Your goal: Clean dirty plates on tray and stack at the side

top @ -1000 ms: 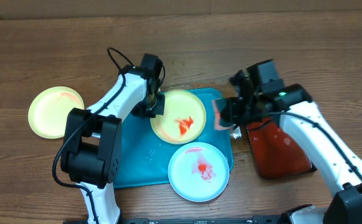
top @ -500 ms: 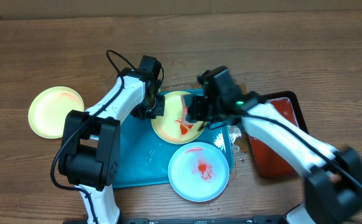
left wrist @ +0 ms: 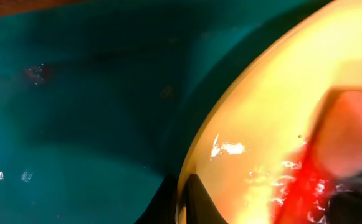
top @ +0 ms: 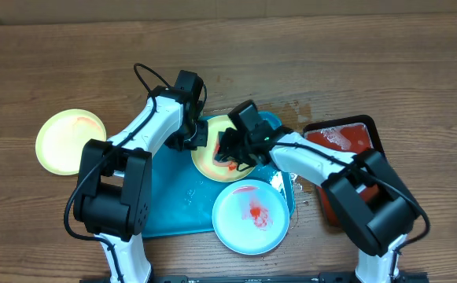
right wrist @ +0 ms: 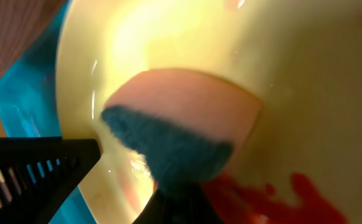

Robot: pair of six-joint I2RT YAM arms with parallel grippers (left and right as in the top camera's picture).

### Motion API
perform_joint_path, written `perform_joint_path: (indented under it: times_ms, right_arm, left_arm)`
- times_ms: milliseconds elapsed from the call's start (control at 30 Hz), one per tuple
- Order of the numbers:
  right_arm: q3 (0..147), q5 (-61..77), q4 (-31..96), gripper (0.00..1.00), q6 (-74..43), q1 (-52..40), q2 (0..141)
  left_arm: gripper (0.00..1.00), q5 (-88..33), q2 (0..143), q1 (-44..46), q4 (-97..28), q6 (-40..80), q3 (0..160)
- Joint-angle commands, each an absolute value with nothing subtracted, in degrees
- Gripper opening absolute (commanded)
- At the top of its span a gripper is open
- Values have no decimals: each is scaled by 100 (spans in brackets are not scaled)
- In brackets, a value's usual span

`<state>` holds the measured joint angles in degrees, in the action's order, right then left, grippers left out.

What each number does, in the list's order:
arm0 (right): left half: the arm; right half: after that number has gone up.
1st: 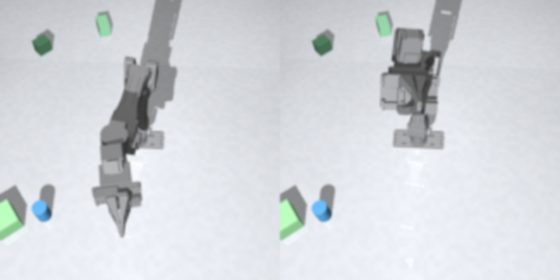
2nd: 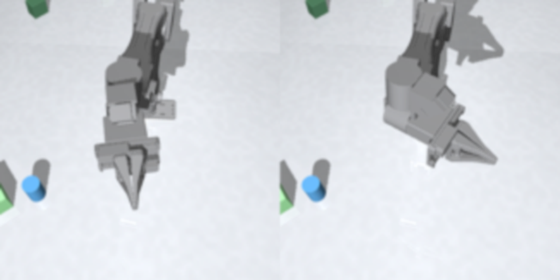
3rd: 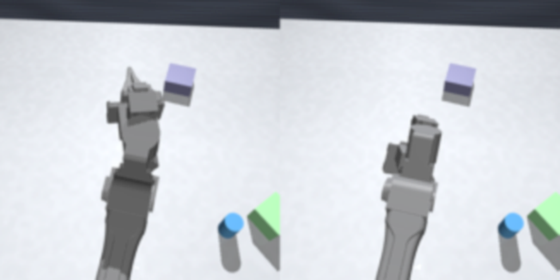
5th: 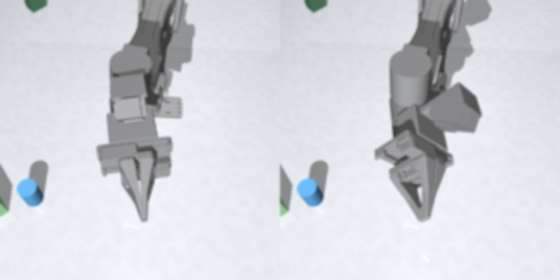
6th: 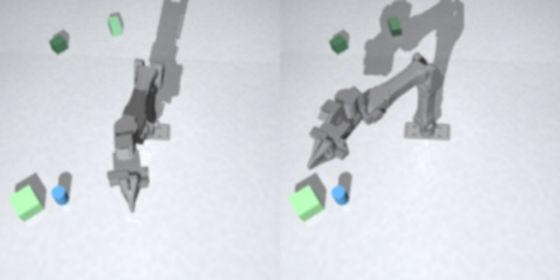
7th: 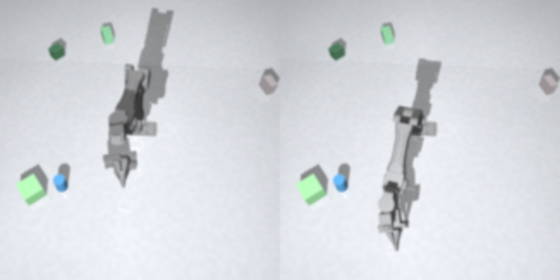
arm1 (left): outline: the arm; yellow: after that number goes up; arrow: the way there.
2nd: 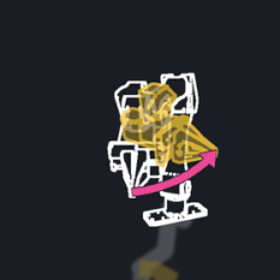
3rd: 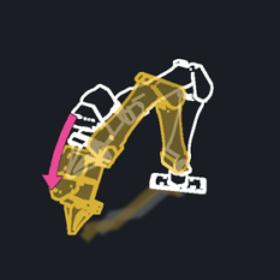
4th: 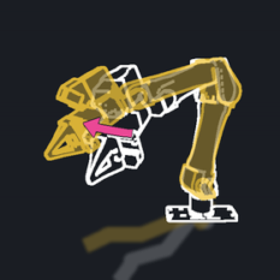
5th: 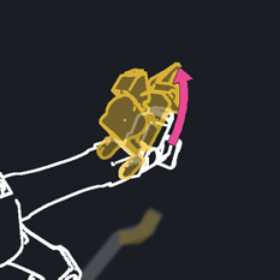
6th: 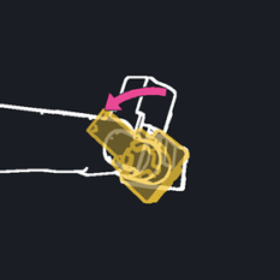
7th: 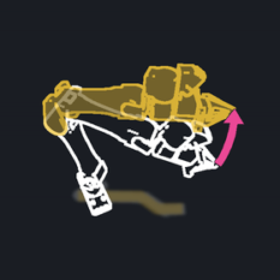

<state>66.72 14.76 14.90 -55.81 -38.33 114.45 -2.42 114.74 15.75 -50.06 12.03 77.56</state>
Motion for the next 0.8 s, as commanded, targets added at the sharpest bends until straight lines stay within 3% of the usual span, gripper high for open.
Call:
perform_joint_path:
  times_ms: [0, 433, 767]
  right_arm:
    - [6663, 1597, 1772, 4, -5924, -3990, 11963]
    - [6801, 856, 3426, 4, -5763, -2961, 11961]
    - [7231, 762, 3918, 4, -5164, -2628, 11961]
  left_arm:
    - [4, -454, 11592, 1616, -4941, 1271, 7577]
    - [5, -440, 11592, 1621, -4904, 1282, 7577]
    - [4, -403, 11592, 1616, -4904, 1288, 7577]
